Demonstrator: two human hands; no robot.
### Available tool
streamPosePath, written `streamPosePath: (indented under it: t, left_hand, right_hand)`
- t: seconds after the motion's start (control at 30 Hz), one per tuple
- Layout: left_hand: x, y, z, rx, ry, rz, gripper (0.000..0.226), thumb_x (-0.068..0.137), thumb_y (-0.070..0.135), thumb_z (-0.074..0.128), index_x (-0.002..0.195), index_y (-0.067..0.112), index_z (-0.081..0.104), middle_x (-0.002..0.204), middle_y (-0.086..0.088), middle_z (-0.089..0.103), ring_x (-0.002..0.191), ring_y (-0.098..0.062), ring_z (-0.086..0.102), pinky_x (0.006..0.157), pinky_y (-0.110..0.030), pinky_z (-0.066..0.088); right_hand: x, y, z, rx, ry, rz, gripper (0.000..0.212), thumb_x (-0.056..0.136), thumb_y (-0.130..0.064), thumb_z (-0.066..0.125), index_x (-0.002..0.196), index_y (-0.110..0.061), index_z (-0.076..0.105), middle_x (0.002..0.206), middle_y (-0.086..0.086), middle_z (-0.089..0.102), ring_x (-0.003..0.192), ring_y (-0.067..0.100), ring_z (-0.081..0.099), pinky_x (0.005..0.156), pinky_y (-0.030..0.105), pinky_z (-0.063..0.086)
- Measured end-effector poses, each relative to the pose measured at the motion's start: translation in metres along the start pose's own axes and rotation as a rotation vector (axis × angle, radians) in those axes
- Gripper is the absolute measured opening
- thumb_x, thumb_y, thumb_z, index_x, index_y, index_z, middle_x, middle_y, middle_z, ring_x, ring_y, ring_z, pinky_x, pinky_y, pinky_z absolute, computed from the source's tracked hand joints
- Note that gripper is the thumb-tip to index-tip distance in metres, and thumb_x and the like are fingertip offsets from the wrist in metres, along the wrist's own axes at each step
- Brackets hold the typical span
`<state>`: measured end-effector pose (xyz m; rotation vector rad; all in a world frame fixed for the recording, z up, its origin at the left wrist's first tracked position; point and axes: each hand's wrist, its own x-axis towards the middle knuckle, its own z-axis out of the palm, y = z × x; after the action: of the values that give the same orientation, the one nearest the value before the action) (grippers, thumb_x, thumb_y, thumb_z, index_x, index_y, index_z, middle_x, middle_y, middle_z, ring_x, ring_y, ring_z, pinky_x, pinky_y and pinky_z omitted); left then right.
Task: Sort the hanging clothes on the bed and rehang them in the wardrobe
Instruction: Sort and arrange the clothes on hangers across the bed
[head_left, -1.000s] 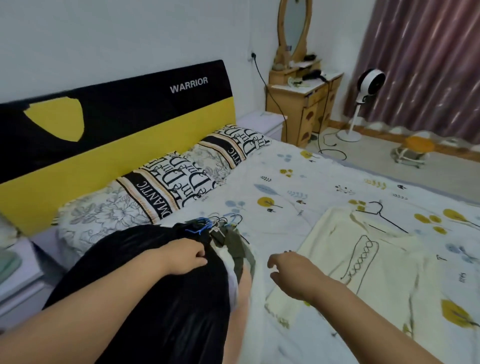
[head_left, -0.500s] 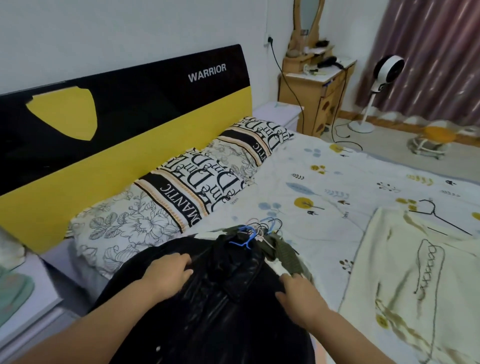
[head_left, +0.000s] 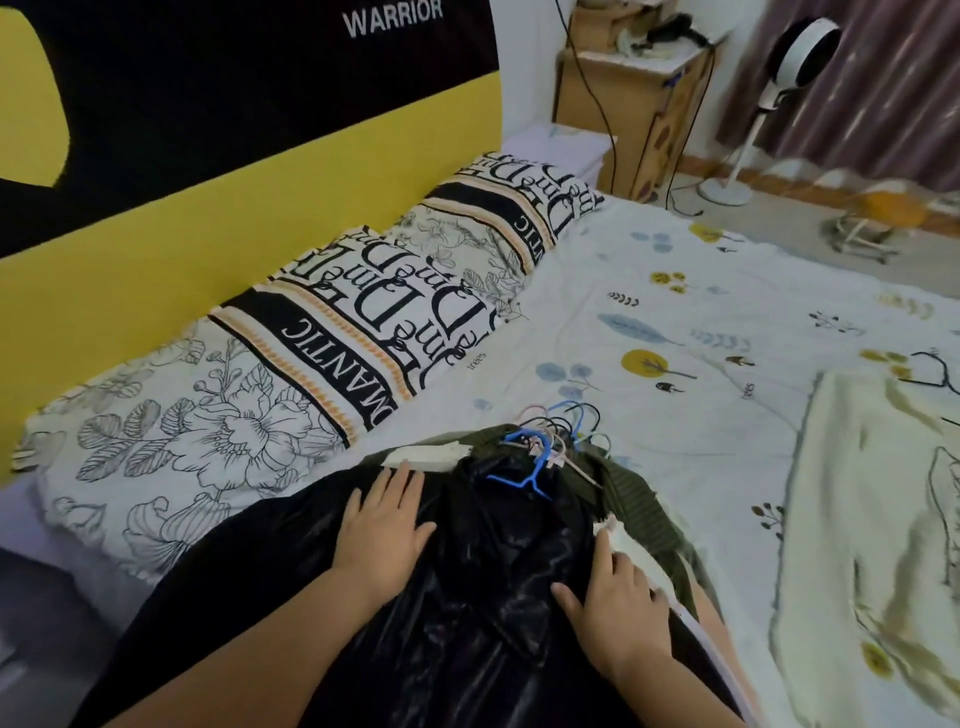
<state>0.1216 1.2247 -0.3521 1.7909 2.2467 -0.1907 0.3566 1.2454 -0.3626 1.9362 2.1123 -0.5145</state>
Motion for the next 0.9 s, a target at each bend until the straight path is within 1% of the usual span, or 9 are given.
streamPosePath:
  t: [0.1,0.13,0.2,0.3,0.47,0.57,0.67,0.77,0.9]
  left_hand:
    - [0.025,0.003,0.011,0.047,-0.031,0.025,0.062,0.100,0.044,0.024,0.150,0.020,-0.002,0.158,0.003,-0.009,0.145,-0.017,-0.008,0.116,-0.044,-0.004]
    - [0.032,0.003,0.014,0.068,-0.057,0.034,0.062,0.099,0.044,0.026,0.150,0.020,-0.001,0.158,0.002,-0.005,0.145,-0.016,-0.008,0.115,-0.046,-0.006]
    - [0.042,0.000,0.018,0.076,-0.092,0.051,0.063,0.098,0.043,0.033,0.150,0.020,0.006,0.157,0.001,0.010,0.146,-0.016,0.002,0.114,-0.050,-0.006]
    - [0.050,0.000,0.018,0.078,-0.080,0.076,0.060,0.094,0.041,0.044,0.145,0.019,0.021,0.146,0.000,0.031,0.139,-0.016,0.023,0.115,-0.050,0.000]
    - [0.045,-0.006,0.005,0.040,-0.044,0.090,0.045,0.091,0.036,0.052,0.130,0.017,0.039,0.130,-0.003,0.045,0.127,-0.021,0.038,0.109,-0.039,0.022]
    - [0.028,-0.013,-0.013,0.086,-0.004,0.142,0.028,0.092,0.034,0.049,0.114,0.017,0.045,0.118,-0.002,0.054,0.114,-0.022,0.049,0.089,-0.032,0.034]
    - [0.002,-0.023,-0.038,0.130,0.014,0.186,0.016,0.094,0.032,0.044,0.091,0.018,0.037,0.105,-0.003,0.060,0.099,-0.023,0.055,0.070,-0.029,0.027]
    - [-0.032,-0.036,-0.062,0.149,0.009,0.174,0.017,0.095,0.032,0.040,0.089,0.018,0.033,0.099,-0.004,0.060,0.094,-0.023,0.056,0.070,-0.030,0.034]
    - [-0.090,-0.056,-0.090,0.087,0.002,0.130,0.016,0.095,0.033,0.040,0.092,0.017,0.038,0.097,-0.004,0.057,0.093,-0.021,0.055,0.074,-0.029,0.041]
  right_hand:
    - [0.006,0.000,0.015,-0.010,0.109,0.001,0.088,0.078,-0.062,0.058,0.143,-0.008,0.033,0.122,0.011,0.055,0.113,0.030,0.055,0.089,0.046,0.046]
    - [0.009,0.003,0.021,-0.021,0.147,-0.025,0.089,0.063,-0.061,0.074,0.129,-0.005,0.052,0.101,0.011,0.063,0.092,0.031,0.064,0.072,0.046,0.052]
    - [0.014,0.009,0.033,-0.008,0.212,-0.043,0.088,0.041,-0.057,0.085,0.108,-0.003,0.067,0.075,0.009,0.062,0.065,0.030,0.064,0.052,0.041,0.053]
    - [0.017,0.009,0.034,-0.001,0.229,-0.076,0.087,0.035,-0.054,0.088,0.102,-0.002,0.068,0.068,0.010,0.057,0.059,0.030,0.060,0.047,0.039,0.050]
    - [0.005,0.005,0.020,-0.023,0.281,-0.136,0.072,0.036,-0.051,0.089,0.089,-0.009,0.063,0.066,0.005,0.054,0.057,0.025,0.057,0.043,0.033,0.045]
    - [-0.009,0.003,-0.002,0.052,0.265,-0.169,0.054,0.072,-0.056,0.069,0.103,-0.018,0.047,0.092,0.001,0.057,0.085,0.021,0.060,0.060,0.026,0.037]
    - [-0.028,0.004,-0.019,0.132,0.196,-0.228,0.040,0.086,-0.056,0.051,0.102,-0.023,0.034,0.110,-0.003,0.057,0.105,0.017,0.056,0.066,0.027,0.032]
    - [-0.055,-0.006,-0.042,0.120,0.169,-0.281,0.043,0.085,-0.057,0.051,0.107,-0.023,0.039,0.110,-0.004,0.060,0.105,0.016,0.058,0.061,0.027,0.033]
    - [-0.102,-0.018,-0.066,0.114,0.134,-0.352,0.041,0.085,-0.057,0.050,0.095,-0.024,0.030,0.106,-0.004,0.061,0.102,0.016,0.058,0.054,0.026,0.030]
